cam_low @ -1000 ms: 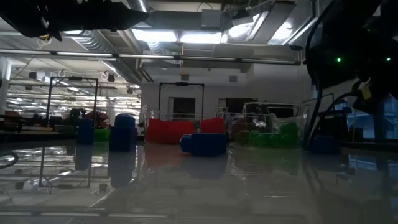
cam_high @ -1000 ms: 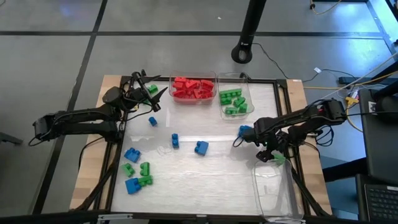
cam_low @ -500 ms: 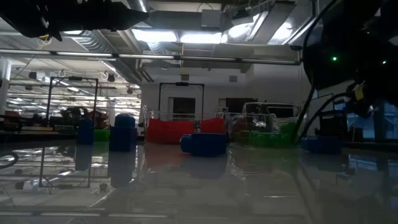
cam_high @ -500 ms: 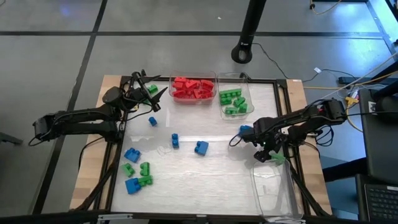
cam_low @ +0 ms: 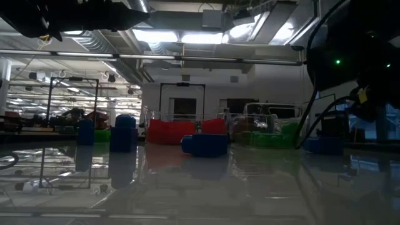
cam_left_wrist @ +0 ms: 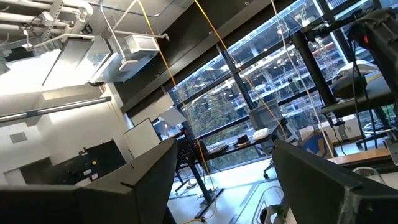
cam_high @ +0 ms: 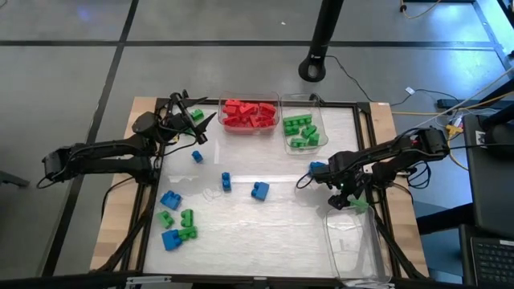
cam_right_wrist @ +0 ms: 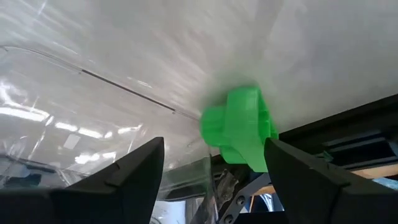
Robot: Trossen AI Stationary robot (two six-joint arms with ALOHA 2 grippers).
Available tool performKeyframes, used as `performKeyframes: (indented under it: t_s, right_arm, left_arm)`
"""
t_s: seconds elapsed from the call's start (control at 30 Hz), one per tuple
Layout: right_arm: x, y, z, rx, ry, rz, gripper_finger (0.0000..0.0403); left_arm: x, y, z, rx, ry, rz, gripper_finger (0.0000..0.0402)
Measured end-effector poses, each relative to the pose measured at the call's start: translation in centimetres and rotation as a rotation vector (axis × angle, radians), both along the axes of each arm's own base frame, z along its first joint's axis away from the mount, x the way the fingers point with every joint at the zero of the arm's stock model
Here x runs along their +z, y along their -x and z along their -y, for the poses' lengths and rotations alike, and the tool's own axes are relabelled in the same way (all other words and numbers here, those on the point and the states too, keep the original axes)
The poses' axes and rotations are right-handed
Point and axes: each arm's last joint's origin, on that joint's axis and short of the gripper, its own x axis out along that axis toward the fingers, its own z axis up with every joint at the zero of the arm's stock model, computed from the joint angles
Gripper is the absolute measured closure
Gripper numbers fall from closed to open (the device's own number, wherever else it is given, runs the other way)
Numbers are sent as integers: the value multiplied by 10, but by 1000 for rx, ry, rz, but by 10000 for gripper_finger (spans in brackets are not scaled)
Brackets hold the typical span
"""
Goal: Sort blocks
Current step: Put the green game piece into the top right transparent bin
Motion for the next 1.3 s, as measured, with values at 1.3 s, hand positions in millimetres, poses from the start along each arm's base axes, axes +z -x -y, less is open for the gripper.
performKeyframes:
  t_s: [1.3]
  right_arm:
    - [-26,8,0,42,-60,-21,220]
  left_arm:
    - [0,0,0,1,-3,-1,149]
